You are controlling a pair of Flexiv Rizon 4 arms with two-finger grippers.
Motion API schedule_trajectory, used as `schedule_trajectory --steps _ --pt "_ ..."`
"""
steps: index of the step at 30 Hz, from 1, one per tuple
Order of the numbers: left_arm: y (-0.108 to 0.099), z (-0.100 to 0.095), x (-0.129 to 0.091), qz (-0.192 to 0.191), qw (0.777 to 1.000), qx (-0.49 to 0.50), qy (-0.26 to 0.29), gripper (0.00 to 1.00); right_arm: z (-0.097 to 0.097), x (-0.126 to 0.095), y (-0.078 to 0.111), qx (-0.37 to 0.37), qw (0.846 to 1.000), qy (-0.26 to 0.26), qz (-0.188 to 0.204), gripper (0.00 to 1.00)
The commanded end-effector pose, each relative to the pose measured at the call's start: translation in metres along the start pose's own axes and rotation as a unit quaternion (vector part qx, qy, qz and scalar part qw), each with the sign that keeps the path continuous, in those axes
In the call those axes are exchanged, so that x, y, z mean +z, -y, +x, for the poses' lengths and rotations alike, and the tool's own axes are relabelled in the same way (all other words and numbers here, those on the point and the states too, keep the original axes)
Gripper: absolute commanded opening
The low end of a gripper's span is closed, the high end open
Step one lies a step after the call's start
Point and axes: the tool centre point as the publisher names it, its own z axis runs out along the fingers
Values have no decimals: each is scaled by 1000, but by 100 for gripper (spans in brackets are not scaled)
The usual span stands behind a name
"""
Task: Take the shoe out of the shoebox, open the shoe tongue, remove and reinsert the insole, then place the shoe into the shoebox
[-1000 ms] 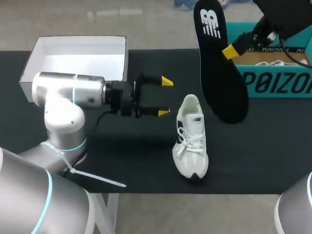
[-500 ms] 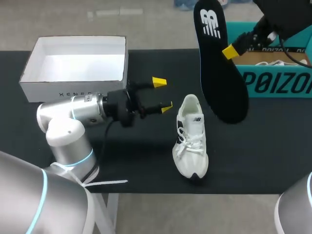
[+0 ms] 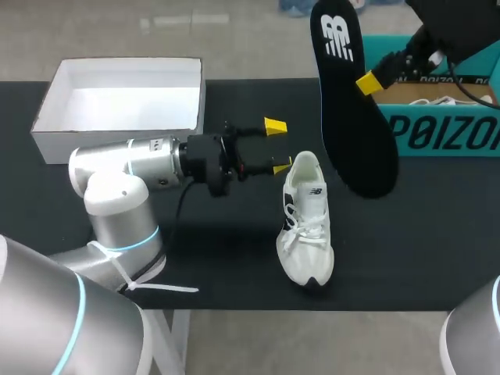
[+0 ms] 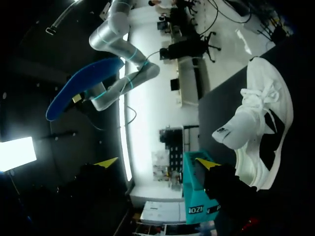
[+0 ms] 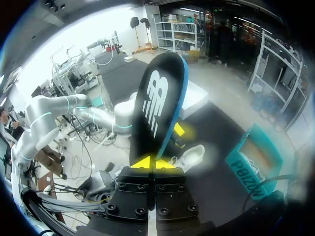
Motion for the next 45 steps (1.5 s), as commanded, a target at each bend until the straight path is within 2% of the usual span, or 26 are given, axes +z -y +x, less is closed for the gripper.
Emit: schedule_trajectory --steps 1,4,13,17,24,31,37,45 --pt "-5 3 15 3 1000 5 -3 100 -1 1 -2 1 1000 0 2 0" --pt "-4 4 20 -13 1000 21 -17 100 -1 1 -2 1 1000 0 2 0" --pt "-4 4 20 -13 1000 21 -17 100 -4 5 -3 1 1000 -5 2 0" --pt "-4 4 20 -13 1000 21 -17 100 -31 16 0 17 1000 -10 17 0" --pt "-4 4 20 -13 1000 21 -17 100 -100 34 26 78 995 -31 51 0" --pt "-4 4 20 -13 1000 21 -17 100 -144 49 47 128 988 -54 67 0" --pt "0 7 20 -5 999 31 -25 100 -166 61 67 169 980 -75 70 0" --pt "5 11 28 0 998 49 -35 100 -169 84 71 182 975 -96 79 0"
